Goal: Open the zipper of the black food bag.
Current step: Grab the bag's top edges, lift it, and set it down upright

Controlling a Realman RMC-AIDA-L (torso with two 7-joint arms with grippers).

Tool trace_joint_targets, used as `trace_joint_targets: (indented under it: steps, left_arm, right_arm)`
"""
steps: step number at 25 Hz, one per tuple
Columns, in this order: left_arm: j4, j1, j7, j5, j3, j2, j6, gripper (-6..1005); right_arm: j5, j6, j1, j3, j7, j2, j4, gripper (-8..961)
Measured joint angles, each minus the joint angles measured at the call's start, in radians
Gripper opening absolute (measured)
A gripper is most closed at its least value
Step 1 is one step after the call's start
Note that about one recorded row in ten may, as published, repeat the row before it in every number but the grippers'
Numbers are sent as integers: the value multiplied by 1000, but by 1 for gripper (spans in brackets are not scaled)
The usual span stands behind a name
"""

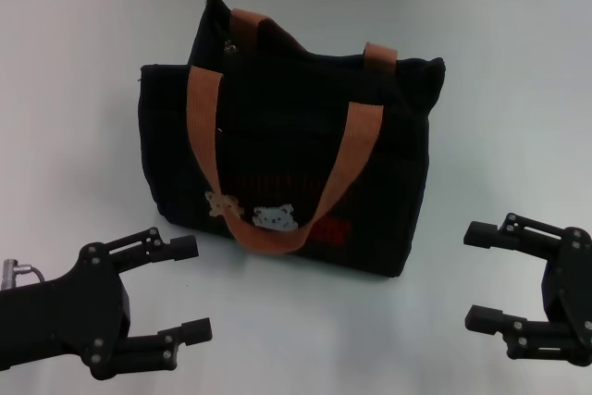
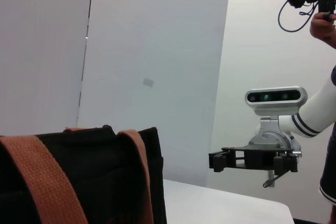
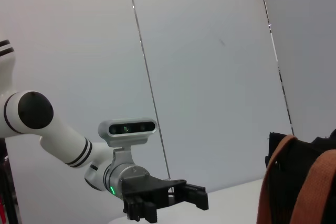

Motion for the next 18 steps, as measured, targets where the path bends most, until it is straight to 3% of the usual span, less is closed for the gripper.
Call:
trace_joint_targets:
  steps: [9,13,18]
  left_arm:
    - [-2,4,19,0,-28,-5,-2,816]
    - [-12,25,70,0,-138,-8,-8,810]
    - [-51,50,127,0,-336,-31,-112,803]
  right_arm:
    - [-4,19,12,-1,-1,0,19,816]
    - [0,23,12,-2,-2,0,23,816]
    - [0,29,11,-2,-3,0,25,815]
